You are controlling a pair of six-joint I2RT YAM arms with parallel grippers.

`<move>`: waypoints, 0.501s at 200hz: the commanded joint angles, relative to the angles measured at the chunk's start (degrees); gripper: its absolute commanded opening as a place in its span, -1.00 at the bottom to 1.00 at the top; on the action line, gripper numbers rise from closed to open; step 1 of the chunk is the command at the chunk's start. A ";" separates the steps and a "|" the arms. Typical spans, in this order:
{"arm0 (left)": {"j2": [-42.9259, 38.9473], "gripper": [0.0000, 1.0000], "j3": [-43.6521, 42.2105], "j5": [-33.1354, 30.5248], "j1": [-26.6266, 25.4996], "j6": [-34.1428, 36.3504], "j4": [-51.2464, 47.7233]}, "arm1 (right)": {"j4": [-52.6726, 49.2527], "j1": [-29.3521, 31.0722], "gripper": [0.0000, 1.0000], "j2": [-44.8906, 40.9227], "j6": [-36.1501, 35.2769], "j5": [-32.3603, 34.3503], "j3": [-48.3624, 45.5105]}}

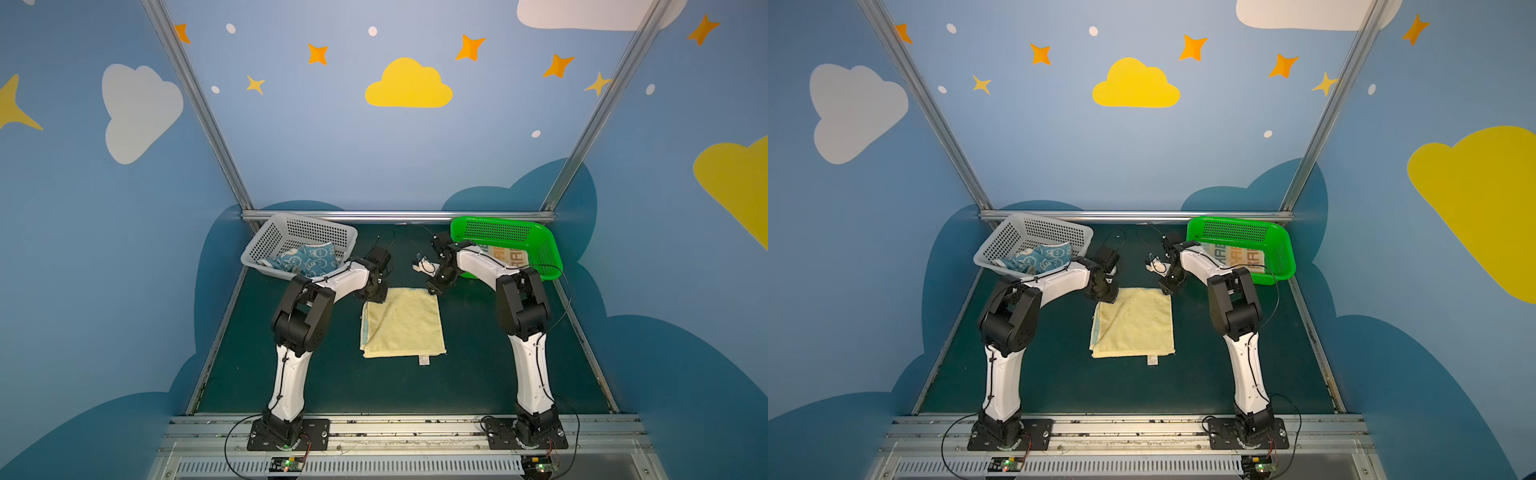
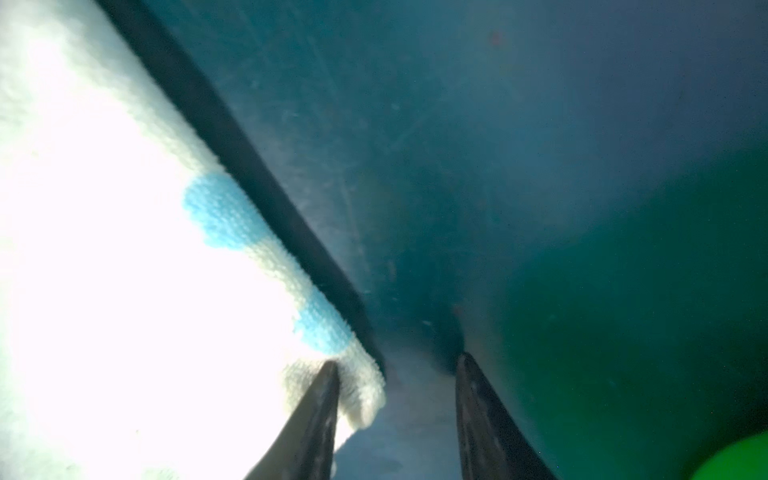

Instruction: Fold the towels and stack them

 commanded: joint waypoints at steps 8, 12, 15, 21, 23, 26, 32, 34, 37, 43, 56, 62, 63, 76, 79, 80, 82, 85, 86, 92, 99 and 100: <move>2.43 -0.44 -0.48 1.04 0.34 -0.12 -0.57 | -3.58 1.50 -0.37 2.09 -1.17 -1.27 0.98; 2.41 -0.46 -0.66 1.09 0.33 -0.17 -0.49 | -3.87 1.64 -0.42 2.23 -1.23 -1.28 1.04; 2.38 -0.49 -0.69 1.13 0.39 -0.17 -0.45 | -4.06 1.74 -0.46 2.30 -1.18 -1.27 1.16; 2.40 -0.53 -0.80 1.13 0.37 -0.17 -0.40 | -4.36 1.80 -0.56 2.43 -1.09 -1.11 1.21; 2.37 -0.54 -0.80 1.16 0.39 -0.17 -0.40 | -4.45 1.78 -0.61 2.46 -1.04 -1.10 1.21; 2.36 -0.56 -0.82 1.14 0.35 -0.10 -0.32 | -4.59 1.85 -0.66 2.47 -1.00 -1.09 1.21; 2.38 -0.59 -0.91 1.14 0.35 -0.13 -0.22 | -4.85 1.86 -0.77 2.47 -0.93 -1.13 1.17; 2.41 -0.60 -0.91 1.13 0.38 -0.10 -0.18 | -4.90 1.86 -0.82 2.52 -0.87 -1.15 1.13; 2.37 -0.62 -0.95 1.18 0.36 -0.09 -0.17 | -4.98 1.91 -0.89 2.48 -0.76 -1.03 1.12; 2.38 -0.66 -1.08 1.13 0.47 -0.09 -0.08 | -4.99 1.86 -1.00 2.48 -0.42 -0.77 1.12; 2.29 -0.83 -1.09 1.08 0.68 0.07 0.08 | -5.01 1.76 -1.00 2.27 0.16 -0.16 1.00; 2.06 -0.90 -1.16 0.97 0.81 0.21 0.30 | -4.72 1.69 -1.00 2.01 0.44 0.28 0.97; 2.08 -0.91 -1.17 0.96 0.82 0.19 0.28 | -4.69 1.69 -1.00 1.98 0.47 0.34 0.91; 1.29 -0.92 -1.51 0.55 1.09 0.50 1.07 | -3.83 1.20 -1.00 1.17 1.37 1.69 0.60; 1.04 -0.92 -1.69 0.38 1.16 0.60 1.45 | -3.69 1.03 -1.00 0.89 1.63 1.79 0.53; 0.95 -0.92 -1.79 0.32 1.17 0.70 1.56 | -3.60 0.96 -1.00 0.85 1.68 1.84 0.52; 0.76 -0.92 -1.90 0.23 1.18 0.81 1.73 | -3.49 0.85 -1.00 0.66 1.81 1.88 0.47; 0.35 -0.92 -2.09 0.10 1.24 0.91 2.03 | -3.27 0.67 -1.00 0.37 2.01 1.94 0.43; 0.17 -0.92 -2.16 0.09 1.26 0.98 2.16 | -3.22 0.56 -1.00 0.28 2.09 1.92 0.38; -0.61 -0.92 -2.63 -0.20 1.35 1.33 2.91 | -2.52 0.06 -1.00 -0.54 2.68 1.81 0.04; -1.77 -0.92 -3.46 -0.51 1.29 1.71 3.99 | -1.60 -0.37 -1.00 -1.58 3.06 1.43 -0.55; -1.90 -0.92 -3.55 -0.57 1.28 1.78 4.20 | -1.50 -0.44 -1.00 -1.70 3.14 1.40 -0.63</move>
